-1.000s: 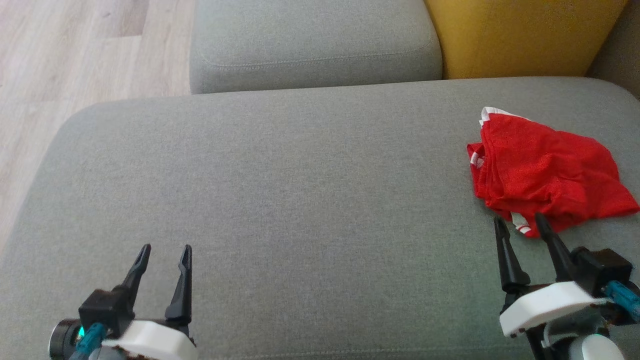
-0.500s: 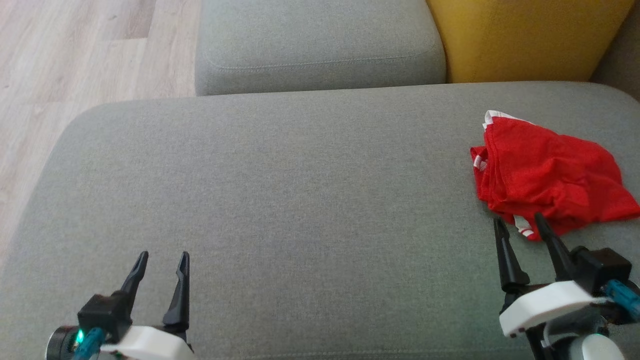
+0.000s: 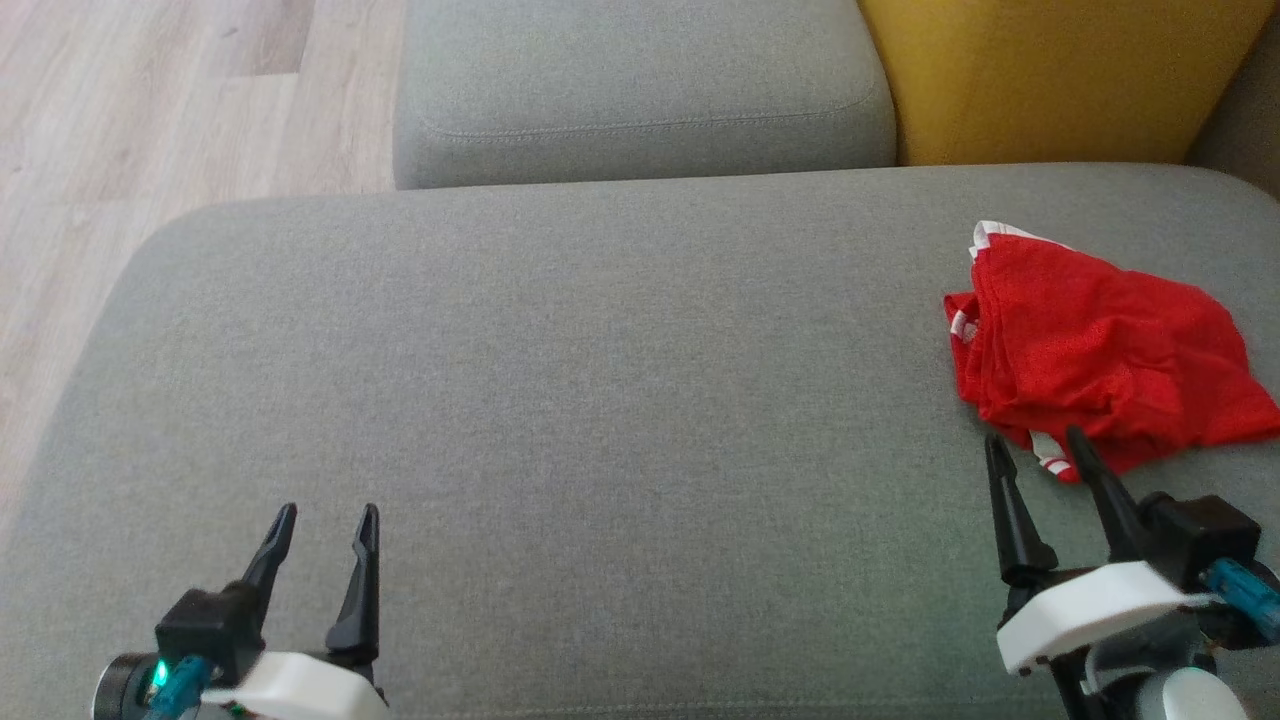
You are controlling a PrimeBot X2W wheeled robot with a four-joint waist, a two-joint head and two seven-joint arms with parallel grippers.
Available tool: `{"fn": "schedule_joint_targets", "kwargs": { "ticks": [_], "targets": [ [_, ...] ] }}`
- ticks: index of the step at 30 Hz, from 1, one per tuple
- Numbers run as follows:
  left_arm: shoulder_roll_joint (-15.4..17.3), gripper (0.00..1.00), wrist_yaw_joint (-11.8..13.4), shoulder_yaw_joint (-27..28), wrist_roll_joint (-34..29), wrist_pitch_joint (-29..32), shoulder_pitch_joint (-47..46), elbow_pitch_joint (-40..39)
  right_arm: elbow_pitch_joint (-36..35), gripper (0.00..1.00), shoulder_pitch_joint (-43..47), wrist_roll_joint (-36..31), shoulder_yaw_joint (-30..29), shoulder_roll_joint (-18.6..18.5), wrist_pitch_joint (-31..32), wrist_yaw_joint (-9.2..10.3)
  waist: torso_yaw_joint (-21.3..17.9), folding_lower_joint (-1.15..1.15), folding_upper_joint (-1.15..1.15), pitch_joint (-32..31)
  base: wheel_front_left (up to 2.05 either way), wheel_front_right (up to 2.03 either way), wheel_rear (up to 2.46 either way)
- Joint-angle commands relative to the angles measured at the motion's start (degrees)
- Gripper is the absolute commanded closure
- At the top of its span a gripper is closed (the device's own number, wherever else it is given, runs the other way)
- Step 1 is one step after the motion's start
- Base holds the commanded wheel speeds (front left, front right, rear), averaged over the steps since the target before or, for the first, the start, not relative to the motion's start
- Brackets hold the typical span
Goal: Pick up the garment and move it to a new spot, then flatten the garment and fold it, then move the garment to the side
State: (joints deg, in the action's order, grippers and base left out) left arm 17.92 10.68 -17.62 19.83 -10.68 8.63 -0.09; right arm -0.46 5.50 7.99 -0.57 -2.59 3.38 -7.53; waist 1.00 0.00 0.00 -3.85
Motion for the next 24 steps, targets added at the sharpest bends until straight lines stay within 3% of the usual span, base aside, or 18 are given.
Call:
{"fn": "schedule_joint_targets", "kwargs": {
  "ticks": [1, 12, 13, 24],
  "targets": [
    [1.33, 0.00, 0.45, 2.11, 0.26, -0.31, -2.61, -2.17, -2.18, 0.00, -1.71, 0.41, 1.39, -0.29, 0.05, 0.04, -0.03, 0.00, 0.00, 0.00, 0.00, 0.00, 0.00],
    [1.60, 0.00, 0.61, 1.67, 0.23, -0.32, -2.98, -2.04, -1.98, 0.00, -1.75, 0.93, 1.31, -0.29, 0.19, 0.04, -0.03, 0.00, 0.00, 0.01, 0.00, 0.00, 0.00],
    [0.21, 1.00, 0.41, -0.33, 0.01, 0.00, -0.01, 0.00, 0.07, 1.00, 0.00, 0.60, 0.02, 0.00, 0.16, 0.00, -0.04, 0.00, 0.00, 0.01, 0.00, 0.00, 0.00],
    [-1.56, 1.00, -0.66, 0.51, 4.95, 0.92, 0.02, 3.08, 3.74, 1.00, -0.22, 6.20, 0.03, -0.12, 0.18, 0.00, -0.11, 0.00, 0.00, 0.29, 0.00, 0.00, 0.00]
  ]
}}
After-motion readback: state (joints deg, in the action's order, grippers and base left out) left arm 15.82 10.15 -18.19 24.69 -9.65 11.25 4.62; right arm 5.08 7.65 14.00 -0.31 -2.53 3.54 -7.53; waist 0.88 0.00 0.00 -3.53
